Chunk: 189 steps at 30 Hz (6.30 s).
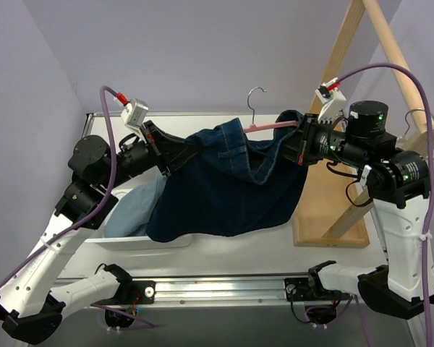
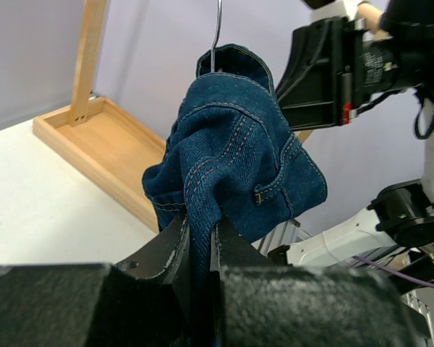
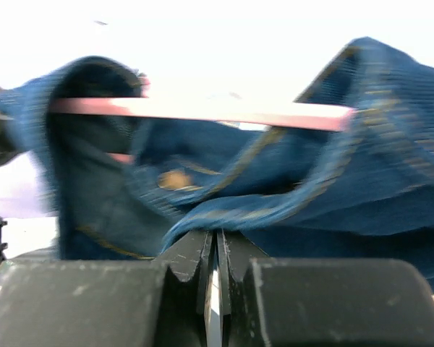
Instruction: Remove the skirt from the hanger
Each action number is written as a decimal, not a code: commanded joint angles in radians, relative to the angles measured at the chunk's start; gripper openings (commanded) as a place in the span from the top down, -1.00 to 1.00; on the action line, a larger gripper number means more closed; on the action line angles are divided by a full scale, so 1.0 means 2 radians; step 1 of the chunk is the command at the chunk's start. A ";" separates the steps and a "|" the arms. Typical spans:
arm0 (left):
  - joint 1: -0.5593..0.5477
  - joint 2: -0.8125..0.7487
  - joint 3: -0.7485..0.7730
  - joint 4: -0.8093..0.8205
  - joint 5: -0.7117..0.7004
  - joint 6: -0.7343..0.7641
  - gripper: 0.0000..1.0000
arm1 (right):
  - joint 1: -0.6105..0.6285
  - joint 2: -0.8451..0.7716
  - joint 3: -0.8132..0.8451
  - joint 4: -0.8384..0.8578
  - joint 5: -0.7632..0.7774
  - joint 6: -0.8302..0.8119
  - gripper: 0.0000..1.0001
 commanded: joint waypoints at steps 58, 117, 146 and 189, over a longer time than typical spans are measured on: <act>0.002 0.026 0.062 0.009 -0.031 0.016 0.95 | 0.102 0.135 0.083 0.081 0.189 0.010 0.43; 0.002 -0.005 0.054 -0.167 -0.031 0.043 0.95 | 0.118 0.125 0.170 0.079 0.295 0.075 1.00; 0.003 -0.150 0.012 -0.093 -0.235 -0.017 0.95 | 0.005 0.061 0.044 0.028 0.360 0.034 1.00; 0.004 0.015 0.312 -0.155 -0.645 0.405 0.95 | -0.014 0.066 0.131 0.055 -0.106 0.123 1.00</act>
